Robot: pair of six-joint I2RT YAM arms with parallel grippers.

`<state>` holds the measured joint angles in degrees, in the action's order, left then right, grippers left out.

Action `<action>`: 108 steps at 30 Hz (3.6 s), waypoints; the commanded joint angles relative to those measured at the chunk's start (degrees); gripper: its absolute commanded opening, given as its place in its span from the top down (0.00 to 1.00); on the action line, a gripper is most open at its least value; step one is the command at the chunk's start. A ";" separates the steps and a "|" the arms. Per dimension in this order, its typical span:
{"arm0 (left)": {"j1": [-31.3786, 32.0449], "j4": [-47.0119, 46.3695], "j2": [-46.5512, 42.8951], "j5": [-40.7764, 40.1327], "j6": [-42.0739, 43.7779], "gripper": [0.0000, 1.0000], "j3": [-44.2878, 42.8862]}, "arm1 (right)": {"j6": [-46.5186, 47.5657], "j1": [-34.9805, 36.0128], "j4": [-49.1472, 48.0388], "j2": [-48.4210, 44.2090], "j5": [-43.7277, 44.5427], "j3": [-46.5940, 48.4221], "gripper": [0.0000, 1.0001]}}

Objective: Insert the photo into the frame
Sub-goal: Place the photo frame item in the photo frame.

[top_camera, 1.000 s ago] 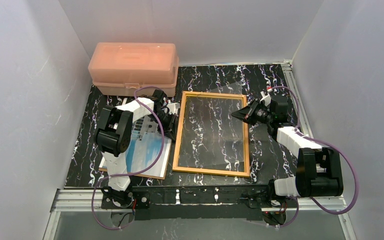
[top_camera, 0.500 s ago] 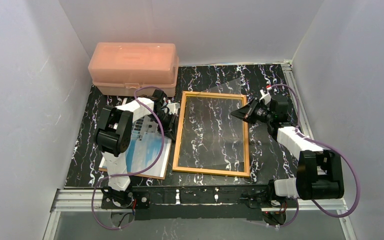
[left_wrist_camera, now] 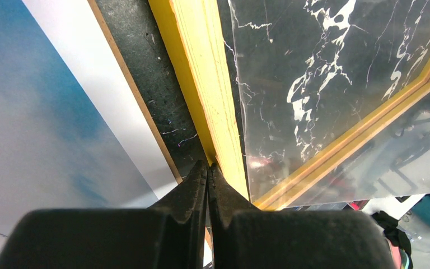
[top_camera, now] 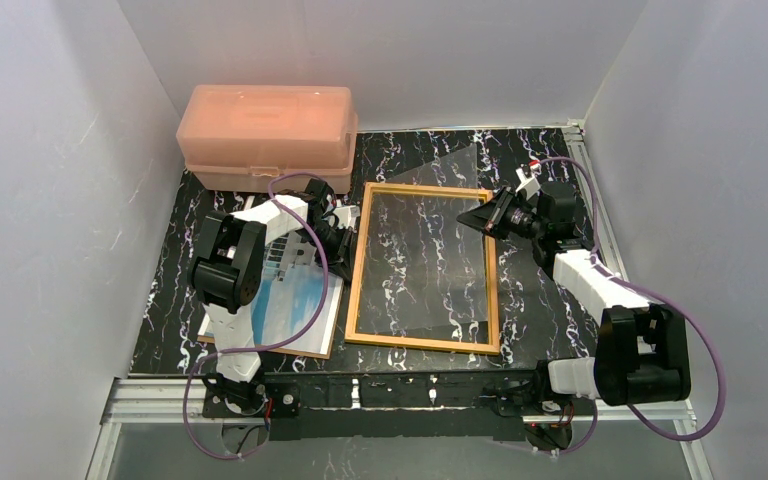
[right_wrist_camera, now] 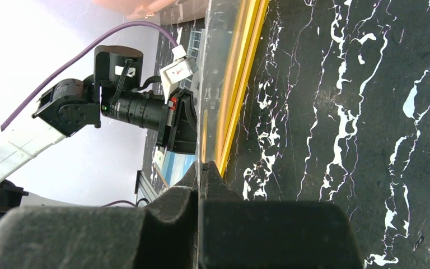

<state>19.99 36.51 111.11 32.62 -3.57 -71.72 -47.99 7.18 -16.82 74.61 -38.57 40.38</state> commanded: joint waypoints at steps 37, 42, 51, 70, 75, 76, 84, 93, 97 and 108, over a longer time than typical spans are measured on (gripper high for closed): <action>0.16 1.59 -2.39 3.06 0.54 1.00 -1.27 | -6.62 4.17 -3.07 -5.49 7.80 -3.50 0.99; 0.19 1.60 -2.37 3.15 0.72 1.00 -1.05 | -4.86 5.10 0.23 -6.67 9.76 -2.75 0.99; 0.14 1.60 -2.50 3.28 0.92 1.00 -0.80 | -4.11 5.31 0.89 -6.77 10.76 -4.64 0.99; 0.14 1.71 -2.65 3.41 1.03 1.00 -0.61 | -3.99 5.32 0.47 -6.91 13.87 -10.16 0.99; 0.14 1.63 -2.73 3.47 1.07 1.00 -0.60 | -4.61 5.32 0.52 -6.79 14.91 -11.05 0.99; 0.19 1.71 -2.74 3.64 0.91 1.00 -0.54 | -4.78 5.31 0.78 -6.67 15.17 -11.17 0.99; 0.16 1.66 -2.89 3.59 1.05 1.00 -0.45 | -4.60 5.33 4.01 -5.27 16.03 -11.30 0.99; 0.19 1.62 -2.85 3.77 1.02 1.00 -0.46 | -4.33 5.34 7.48 -4.07 16.81 -11.16 0.99; 0.22 1.64 -2.87 3.77 1.11 1.00 -0.43 | -4.05 5.30 7.88 -3.73 16.87 -10.77 0.99; 0.17 1.54 -2.73 4.00 1.03 1.00 -0.32 | -1.61 5.32 6.47 -2.83 16.97 -8.71 0.99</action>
<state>19.66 37.95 111.11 32.86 -2.55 -71.72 -51.00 11.38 -10.31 72.16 -18.46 29.54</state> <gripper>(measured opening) 0.007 0.051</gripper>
